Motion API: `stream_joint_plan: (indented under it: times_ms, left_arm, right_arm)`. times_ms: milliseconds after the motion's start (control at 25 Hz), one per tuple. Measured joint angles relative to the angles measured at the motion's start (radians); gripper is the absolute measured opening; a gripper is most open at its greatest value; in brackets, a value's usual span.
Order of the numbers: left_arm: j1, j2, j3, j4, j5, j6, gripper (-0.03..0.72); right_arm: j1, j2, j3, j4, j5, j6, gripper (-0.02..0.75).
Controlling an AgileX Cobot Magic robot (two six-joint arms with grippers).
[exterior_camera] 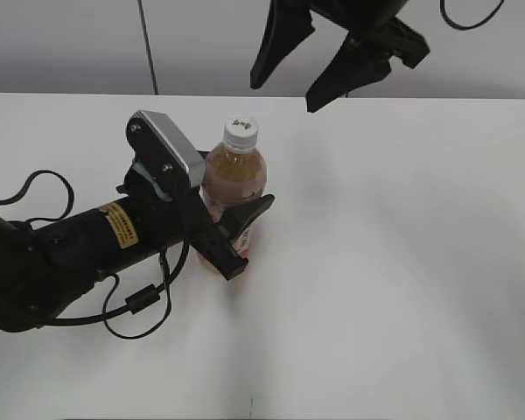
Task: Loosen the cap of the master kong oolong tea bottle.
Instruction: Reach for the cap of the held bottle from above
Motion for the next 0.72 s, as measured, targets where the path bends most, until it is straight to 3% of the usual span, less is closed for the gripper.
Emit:
stream_joint_plan:
  times_ms: [400, 480, 720]
  left_arm:
    - [0.0, 0.0, 0.0, 0.0, 0.001, 0.005, 0.442]
    - [0.0, 0.0, 0.0, 0.0, 0.001, 0.005, 0.442]
    - [0.0, 0.0, 0.0, 0.0, 0.001, 0.006, 0.442]
  right_arm:
    - [0.001, 0.029, 0.0, 0.08, 0.0, -0.03, 0.471]
    - [0.001, 0.029, 0.0, 0.086, 0.0, -0.114, 0.471]
    - [0.001, 0.03, 0.0, 0.052, 0.001, -0.603, 0.47]
